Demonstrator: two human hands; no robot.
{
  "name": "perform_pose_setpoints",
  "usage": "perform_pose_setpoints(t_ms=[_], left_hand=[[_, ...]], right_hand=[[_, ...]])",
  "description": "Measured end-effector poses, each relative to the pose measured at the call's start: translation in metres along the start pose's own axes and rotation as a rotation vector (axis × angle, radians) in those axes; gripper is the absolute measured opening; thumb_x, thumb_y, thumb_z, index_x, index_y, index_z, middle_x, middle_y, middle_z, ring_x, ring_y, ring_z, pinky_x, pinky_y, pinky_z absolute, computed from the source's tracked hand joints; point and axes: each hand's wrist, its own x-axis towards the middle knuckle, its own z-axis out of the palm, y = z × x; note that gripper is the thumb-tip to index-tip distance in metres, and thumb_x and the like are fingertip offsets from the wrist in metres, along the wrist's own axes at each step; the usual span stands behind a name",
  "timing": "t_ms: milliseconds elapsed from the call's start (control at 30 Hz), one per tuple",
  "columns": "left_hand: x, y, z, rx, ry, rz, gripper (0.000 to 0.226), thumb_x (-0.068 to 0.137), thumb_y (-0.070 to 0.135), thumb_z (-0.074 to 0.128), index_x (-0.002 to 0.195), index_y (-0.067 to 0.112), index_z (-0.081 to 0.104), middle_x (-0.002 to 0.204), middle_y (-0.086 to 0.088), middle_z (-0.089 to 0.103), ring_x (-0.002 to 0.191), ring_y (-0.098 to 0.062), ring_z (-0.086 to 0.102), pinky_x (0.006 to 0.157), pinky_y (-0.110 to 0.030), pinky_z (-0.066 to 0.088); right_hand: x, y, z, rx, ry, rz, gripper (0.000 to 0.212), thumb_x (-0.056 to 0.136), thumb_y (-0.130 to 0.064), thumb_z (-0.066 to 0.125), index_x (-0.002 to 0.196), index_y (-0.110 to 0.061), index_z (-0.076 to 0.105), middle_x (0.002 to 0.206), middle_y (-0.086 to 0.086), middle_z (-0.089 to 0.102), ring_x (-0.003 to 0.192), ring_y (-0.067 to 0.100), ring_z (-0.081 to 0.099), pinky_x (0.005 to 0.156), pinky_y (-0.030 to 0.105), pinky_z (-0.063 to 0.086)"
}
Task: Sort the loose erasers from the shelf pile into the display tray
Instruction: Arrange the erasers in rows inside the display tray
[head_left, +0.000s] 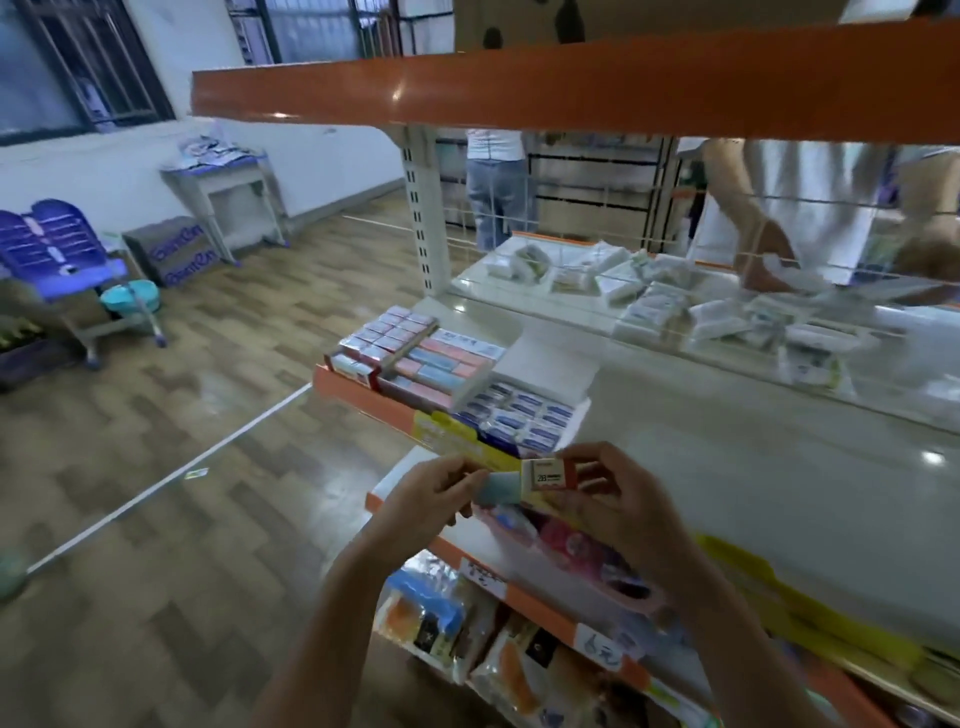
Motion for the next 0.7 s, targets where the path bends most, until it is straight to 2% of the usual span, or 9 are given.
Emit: perform_pose_setpoints(t_ms=[100, 233, 333, 433, 500, 600, 700], left_hand=[[0.023, -0.011, -0.03, -0.014, -0.042, 0.029, 0.013, 0.095, 0.019, 0.052, 0.099, 0.022, 0.064, 0.084, -0.004, 0.067, 0.065, -0.004, 0.056, 0.056, -0.017, 0.042], [0.066, -0.022, -0.071, -0.04, -0.065, 0.035, 0.01, 0.089, 0.02, 0.06, 0.095, 0.026, 0.065, 0.079, 0.004, 0.068, 0.066, -0.006, 0.058, 0.057, -0.019, 0.043], [0.095, -0.027, -0.094, -0.067, -0.075, 0.054, 0.012, 0.086, 0.014, 0.063, 0.091, 0.024, 0.066, 0.075, 0.004, 0.067, 0.064, -0.004, 0.058, 0.055, -0.016, 0.043], [0.12, -0.034, -0.113, -0.093, -0.07, 0.037, 0.014, 0.085, 0.008, 0.063, 0.087, 0.021, 0.067, 0.075, 0.004, 0.067, 0.068, -0.003, 0.062, 0.062, -0.017, 0.048], [0.135, -0.04, -0.123, 0.027, -0.067, 0.059, 0.009, 0.084, 0.015, 0.066, 0.083, 0.025, 0.067, 0.077, 0.007, 0.067, 0.074, -0.003, 0.063, 0.068, -0.017, 0.049], [0.151, -0.039, -0.134, 0.286, -0.104, 0.143, 0.002, 0.085, 0.028, 0.066, 0.086, 0.03, 0.066, 0.076, 0.018, 0.062, 0.068, 0.01, 0.057, 0.061, -0.007, 0.042], [0.167, -0.038, -0.14, 0.418, -0.186, 0.235, 0.015, 0.088, 0.03, 0.063, 0.099, 0.023, 0.07, 0.077, 0.023, 0.057, 0.063, 0.015, 0.051, 0.06, -0.003, 0.038]], right_hand=[[0.033, -0.001, 0.015, 0.008, 0.039, -0.025, 0.041, 0.076, 0.001, 0.072, 0.092, -0.035, 0.059, 0.083, -0.008, 0.067, 0.075, 0.0, 0.062, 0.066, 0.011, 0.048], [0.081, -0.004, 0.036, -0.033, 0.074, -0.052, 0.044, 0.075, -0.002, 0.074, 0.091, -0.038, 0.057, 0.085, -0.011, 0.065, 0.075, -0.001, 0.06, 0.066, 0.009, 0.047], [0.111, -0.004, 0.048, -0.083, 0.071, -0.088, 0.045, 0.075, -0.001, 0.074, 0.094, -0.038, 0.056, 0.089, -0.012, 0.066, 0.08, -0.001, 0.062, 0.068, 0.008, 0.047], [0.131, -0.003, 0.06, -0.094, 0.071, -0.081, 0.04, 0.077, -0.004, 0.072, 0.097, -0.035, 0.056, 0.095, -0.012, 0.066, 0.084, 0.001, 0.062, 0.07, 0.009, 0.048], [0.14, -0.002, 0.068, -0.102, 0.087, -0.06, 0.04, 0.078, -0.004, 0.072, 0.097, -0.034, 0.055, 0.096, -0.015, 0.065, 0.087, -0.001, 0.062, 0.07, 0.008, 0.048], [0.152, -0.001, 0.077, -0.123, 0.127, -0.016, 0.042, 0.078, -0.001, 0.071, 0.095, -0.035, 0.055, 0.094, -0.015, 0.065, 0.087, -0.003, 0.061, 0.069, 0.007, 0.047], [0.161, -0.003, 0.084, -0.124, 0.201, 0.033, 0.035, 0.079, -0.001, 0.069, 0.098, -0.028, 0.057, 0.098, -0.01, 0.066, 0.087, 0.0, 0.06, 0.068, 0.008, 0.048]])
